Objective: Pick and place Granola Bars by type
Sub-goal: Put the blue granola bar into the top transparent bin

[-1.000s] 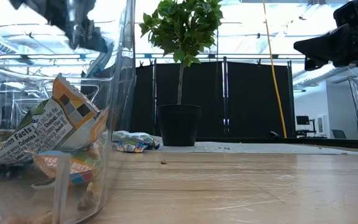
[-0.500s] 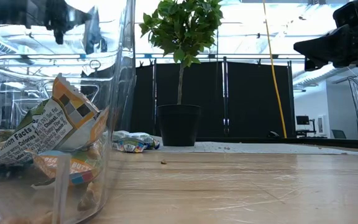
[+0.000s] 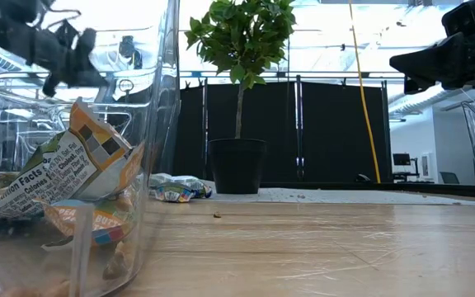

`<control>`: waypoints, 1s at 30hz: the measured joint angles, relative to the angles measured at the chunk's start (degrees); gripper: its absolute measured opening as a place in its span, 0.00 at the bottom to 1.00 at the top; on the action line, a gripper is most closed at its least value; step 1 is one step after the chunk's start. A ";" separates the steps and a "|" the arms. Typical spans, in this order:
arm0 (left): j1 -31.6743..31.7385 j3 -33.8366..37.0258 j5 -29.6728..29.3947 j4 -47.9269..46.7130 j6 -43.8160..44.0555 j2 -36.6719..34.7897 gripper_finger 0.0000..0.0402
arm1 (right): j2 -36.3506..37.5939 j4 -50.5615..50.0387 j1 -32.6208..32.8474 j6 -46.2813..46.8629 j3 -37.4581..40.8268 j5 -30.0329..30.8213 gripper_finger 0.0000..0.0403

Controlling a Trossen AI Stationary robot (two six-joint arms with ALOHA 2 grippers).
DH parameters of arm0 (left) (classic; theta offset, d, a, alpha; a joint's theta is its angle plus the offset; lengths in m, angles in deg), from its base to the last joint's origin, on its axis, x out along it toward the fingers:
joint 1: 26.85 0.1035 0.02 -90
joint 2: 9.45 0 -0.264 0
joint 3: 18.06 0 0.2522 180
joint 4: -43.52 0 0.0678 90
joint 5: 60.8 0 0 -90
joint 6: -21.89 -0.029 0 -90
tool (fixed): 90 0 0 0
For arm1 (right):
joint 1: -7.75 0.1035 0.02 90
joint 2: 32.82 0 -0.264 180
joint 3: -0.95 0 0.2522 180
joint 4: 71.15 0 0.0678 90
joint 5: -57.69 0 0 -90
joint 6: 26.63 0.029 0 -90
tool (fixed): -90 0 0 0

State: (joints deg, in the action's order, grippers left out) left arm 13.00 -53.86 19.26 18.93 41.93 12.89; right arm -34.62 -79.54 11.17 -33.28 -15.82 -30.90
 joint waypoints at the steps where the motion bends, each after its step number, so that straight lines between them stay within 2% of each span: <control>1: 0.71 0.00 -0.49 -0.40 0.08 1.53 0.01 | 0.00 -0.02 0.00 0.00 -0.01 0.00 0.00; 6: 4.29 -1.52 -1.00 -5.66 1.63 10.35 0.01 | 0.00 0.00 0.00 0.00 -0.02 0.00 0.00; 9: 5.81 -1.91 -1.25 -5.59 1.13 14.71 0.02 | 0.00 0.00 0.00 0.00 0.00 0.00 0.00; 12: 6.46 -2.59 0.07 -4.35 0.13 17.12 0.08 | 0.00 0.00 0.00 0.00 -0.01 0.00 0.00; 24: 6.47 -2.93 1.02 -4.12 -0.86 17.71 0.38 | 0.00 -0.02 0.00 0.00 0.00 0.00 0.00; 30: 6.47 -2.93 2.88 -4.17 -1.91 17.71 0.47 | 0.00 -0.01 0.00 0.00 -0.01 0.00 0.00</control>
State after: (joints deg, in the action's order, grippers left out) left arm 19.47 -56.79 22.14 14.76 40.02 30.60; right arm -34.62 -79.55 11.17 -33.28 -15.82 -30.90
